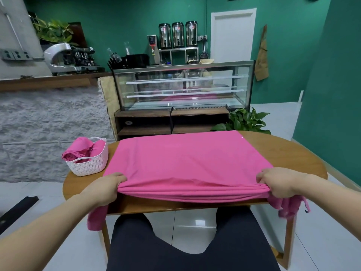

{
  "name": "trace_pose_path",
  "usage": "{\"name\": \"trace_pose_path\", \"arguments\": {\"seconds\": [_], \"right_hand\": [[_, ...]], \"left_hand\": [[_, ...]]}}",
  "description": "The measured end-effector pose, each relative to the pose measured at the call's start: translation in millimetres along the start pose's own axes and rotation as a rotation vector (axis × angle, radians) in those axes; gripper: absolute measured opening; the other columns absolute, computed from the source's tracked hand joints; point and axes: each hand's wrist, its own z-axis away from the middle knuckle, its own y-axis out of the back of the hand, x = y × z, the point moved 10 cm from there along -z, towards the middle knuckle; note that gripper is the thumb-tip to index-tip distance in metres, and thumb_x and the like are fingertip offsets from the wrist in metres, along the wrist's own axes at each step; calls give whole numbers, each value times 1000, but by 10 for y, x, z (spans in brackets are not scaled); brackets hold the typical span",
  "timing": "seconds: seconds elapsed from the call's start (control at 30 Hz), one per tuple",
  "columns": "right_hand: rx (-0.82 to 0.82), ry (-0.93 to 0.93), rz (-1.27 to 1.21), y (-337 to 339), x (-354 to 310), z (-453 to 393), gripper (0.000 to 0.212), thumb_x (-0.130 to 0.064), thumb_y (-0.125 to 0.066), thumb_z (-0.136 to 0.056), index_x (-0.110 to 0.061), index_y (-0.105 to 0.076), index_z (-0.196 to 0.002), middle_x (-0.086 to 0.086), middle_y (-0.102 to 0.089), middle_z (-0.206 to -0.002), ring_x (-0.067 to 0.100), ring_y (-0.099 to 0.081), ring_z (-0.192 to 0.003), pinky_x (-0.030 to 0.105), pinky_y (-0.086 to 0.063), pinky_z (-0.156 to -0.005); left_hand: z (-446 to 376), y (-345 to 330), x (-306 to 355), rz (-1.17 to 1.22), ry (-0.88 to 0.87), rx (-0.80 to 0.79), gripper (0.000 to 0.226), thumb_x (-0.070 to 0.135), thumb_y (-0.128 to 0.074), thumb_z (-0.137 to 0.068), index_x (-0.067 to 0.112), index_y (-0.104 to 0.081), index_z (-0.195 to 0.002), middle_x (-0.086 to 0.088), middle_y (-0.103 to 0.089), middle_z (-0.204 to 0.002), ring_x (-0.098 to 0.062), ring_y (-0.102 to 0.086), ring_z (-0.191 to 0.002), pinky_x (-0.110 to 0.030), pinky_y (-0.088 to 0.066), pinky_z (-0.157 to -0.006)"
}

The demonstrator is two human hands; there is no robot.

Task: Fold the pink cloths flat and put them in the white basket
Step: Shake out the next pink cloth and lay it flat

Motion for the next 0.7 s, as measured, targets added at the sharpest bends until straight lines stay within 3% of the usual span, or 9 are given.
{"name": "trace_pose_path", "arguments": {"seconds": [0.07, 0.13, 0.23, 0.33, 0.43, 0.5, 0.57, 0.63, 0.7], "right_hand": [[-30, -7, -14, -28, 6, 17, 21, -7, -47, -76, -28, -51, -76, -11, -59, -79, 12, -55, -74, 19, -46, -62], [-50, 0, 16, -53, -14, 6, 24, -3, -45, -77, -27, -47, -72, -9, -54, -70, 8, -47, -61, 17, -36, -53], [-13, 10, 32, -64, 4, -24, 26, -4, -43, -75, -29, -42, -69, -10, -52, -68, 10, -44, -62, 23, -36, -58], [9, 6, -59, -74, 76, 32, 19, -16, -48, -81, -35, -49, -76, -13, -59, -74, 11, -54, -73, 20, -39, -62], [59, 25, -100, -82, 130, 90, 10, -33, -47, -84, -29, -54, -89, -11, -65, -83, 7, -55, -71, 25, -45, -69], [55, 35, -87, -133, 160, 100, 20, -48, -46, -84, -32, -53, -93, -13, -65, -84, 2, -52, -69, 26, -47, -73], [33, 31, -124, -170, 165, 98, 37, -69, -48, -79, -34, -55, -88, -15, -66, -83, 1, -55, -71, 24, -48, -73], [24, 8, -174, -179, 160, 78, 57, -84, -55, -66, -30, -55, -80, -13, -65, -77, 3, -56, -69, 22, -45, -67], [36, -6, -193, -175, 163, 52, 68, -91, -60, -55, -26, -52, -73, -9, -58, -71, 8, -50, -63, 25, -40, -61]], "left_hand": [[27, 5, -18, 86, 11, 12, 42, -4, -47, -68, 29, -54, -92, 9, -59, -98, -22, -59, -98, -36, -49, -83], [51, -12, -46, 83, 51, 20, 50, -4, -47, -72, 30, -56, -107, 5, -65, -101, -24, -61, -96, -35, -50, -82], [69, 25, 8, -16, 68, 35, 54, 3, -49, -81, 29, -51, -129, 0, -68, -110, -25, -62, -100, -34, -50, -82], [109, 46, 113, -152, 60, -14, 60, 27, -52, -86, 38, -38, -144, 2, -66, -124, -22, -60, -112, -32, -50, -88], [166, 37, 191, -196, 54, -61, 61, 64, -52, -83, 43, -42, -140, 8, -66, -124, -17, -60, -112, -29, -48, -89], [166, 22, 193, -170, 64, -75, 47, 75, -53, -74, 42, -56, -106, 13, -67, -105, -13, -60, -94, -28, -48, -80], [132, -27, 144, -91, 85, -86, 29, 57, -61, -76, 30, -57, -86, 12, -65, -89, -12, -57, -83, -28, -48, -74], [103, -113, 121, 28, 89, -125, 5, 25, -62, -79, 24, -59, -83, 8, -67, -87, -15, -61, -83, -26, -49, -72], [111, -178, 128, 104, 79, -162, 19, 5, -53, -80, 21, -63, -87, 5, -70, -87, -14, -64, -81, -17, -48, -67]]}}
